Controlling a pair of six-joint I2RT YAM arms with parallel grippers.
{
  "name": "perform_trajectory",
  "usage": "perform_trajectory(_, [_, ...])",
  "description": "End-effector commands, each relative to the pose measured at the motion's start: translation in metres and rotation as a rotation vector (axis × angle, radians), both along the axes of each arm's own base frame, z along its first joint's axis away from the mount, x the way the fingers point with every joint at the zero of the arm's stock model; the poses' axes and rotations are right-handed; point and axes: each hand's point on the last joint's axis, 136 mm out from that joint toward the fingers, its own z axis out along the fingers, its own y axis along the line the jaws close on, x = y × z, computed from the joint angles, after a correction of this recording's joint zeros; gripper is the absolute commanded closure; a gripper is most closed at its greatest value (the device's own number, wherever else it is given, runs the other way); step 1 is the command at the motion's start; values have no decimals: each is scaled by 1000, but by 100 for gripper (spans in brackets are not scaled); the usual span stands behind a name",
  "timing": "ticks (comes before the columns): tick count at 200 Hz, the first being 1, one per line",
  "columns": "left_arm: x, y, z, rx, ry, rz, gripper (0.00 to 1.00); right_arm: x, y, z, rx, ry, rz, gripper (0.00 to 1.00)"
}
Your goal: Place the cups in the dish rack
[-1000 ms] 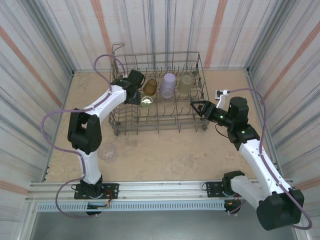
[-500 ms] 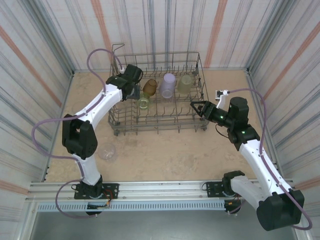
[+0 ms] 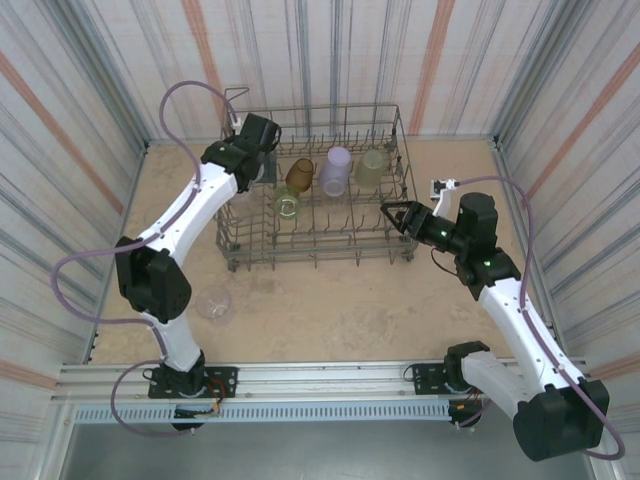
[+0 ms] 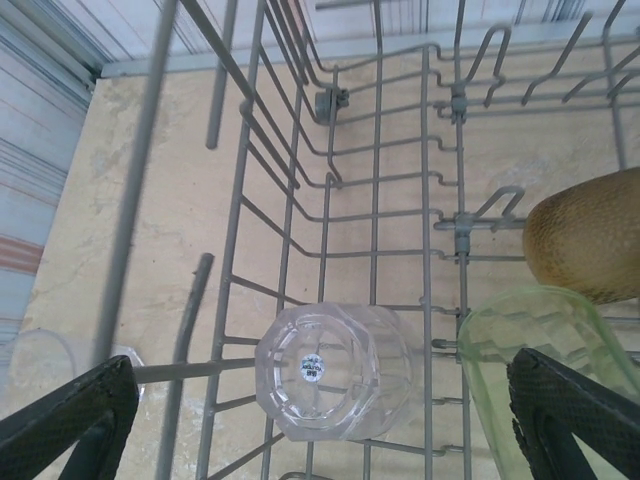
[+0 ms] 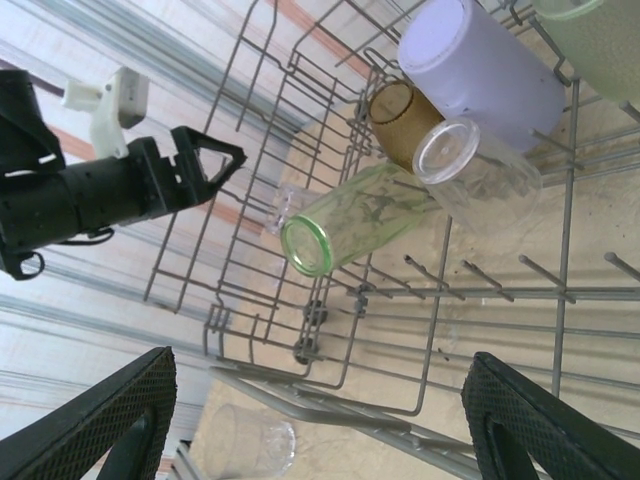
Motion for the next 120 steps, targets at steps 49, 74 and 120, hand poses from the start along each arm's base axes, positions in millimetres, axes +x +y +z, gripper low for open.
perform_trajectory(49, [-35, 4, 78, -122, -135, -54, 1, 2, 20, 18, -69, -32, 39, 6])
perform_trajectory(74, [-48, 4, 90, -157, -157, -83, 1, 2, 33, 19, -114, -34, 70, 1])
perform_trajectory(120, [-72, 12, 96, -170, -145, -94, 1, -10, 57, 24, -180, -72, 117, 1])
